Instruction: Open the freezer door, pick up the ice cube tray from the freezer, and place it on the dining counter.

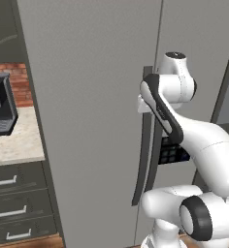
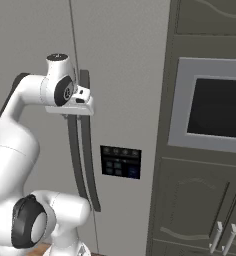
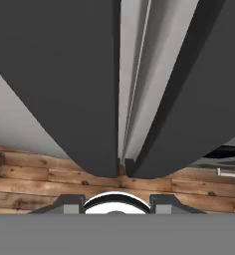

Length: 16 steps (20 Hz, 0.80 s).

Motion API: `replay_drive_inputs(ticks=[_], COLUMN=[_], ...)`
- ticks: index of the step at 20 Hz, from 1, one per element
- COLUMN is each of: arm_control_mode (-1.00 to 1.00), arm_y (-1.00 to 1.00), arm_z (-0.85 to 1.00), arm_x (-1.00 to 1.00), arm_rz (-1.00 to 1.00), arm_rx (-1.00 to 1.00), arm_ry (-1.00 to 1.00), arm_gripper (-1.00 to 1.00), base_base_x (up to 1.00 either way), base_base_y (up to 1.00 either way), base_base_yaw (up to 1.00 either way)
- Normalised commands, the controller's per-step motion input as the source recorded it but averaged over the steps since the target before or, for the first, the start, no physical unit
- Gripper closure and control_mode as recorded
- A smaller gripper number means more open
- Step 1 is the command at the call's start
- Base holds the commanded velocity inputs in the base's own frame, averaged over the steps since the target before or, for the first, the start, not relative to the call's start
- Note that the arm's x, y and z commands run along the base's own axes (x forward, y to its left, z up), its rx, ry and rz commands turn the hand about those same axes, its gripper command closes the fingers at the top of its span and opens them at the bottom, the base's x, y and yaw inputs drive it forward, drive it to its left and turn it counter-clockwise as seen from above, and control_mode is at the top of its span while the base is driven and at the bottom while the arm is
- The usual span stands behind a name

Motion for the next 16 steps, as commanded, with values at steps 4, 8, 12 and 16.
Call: replay_drive_inputs(ticks=[4, 8, 12, 16], arm_control_mode=[-1.00, -1.00, -1.00, -1.00], arm_y=[0.00, -0.03, -0.18, -0.19], arm_z=[0.00, -0.01, -0.05, -0.05], arm_x=[-0.06, -0.63, -0.89, -0.77], arm_rz=[0.00, -0.04, -0.03, -0.01], arm_rx=[0.00, 0.00, 0.00, 0.00], arm_ry=[0.00, 0.00, 0.02, 0.03], arm_gripper=[-1.00, -1.00, -1.00, -1.00], base_base_x=[0.00, 0.00, 0.00, 0.00], base_base_y=[0.00, 0.00, 0.00, 0.00], base_base_yaw=[0.00, 0.00, 0.00, 0.00])
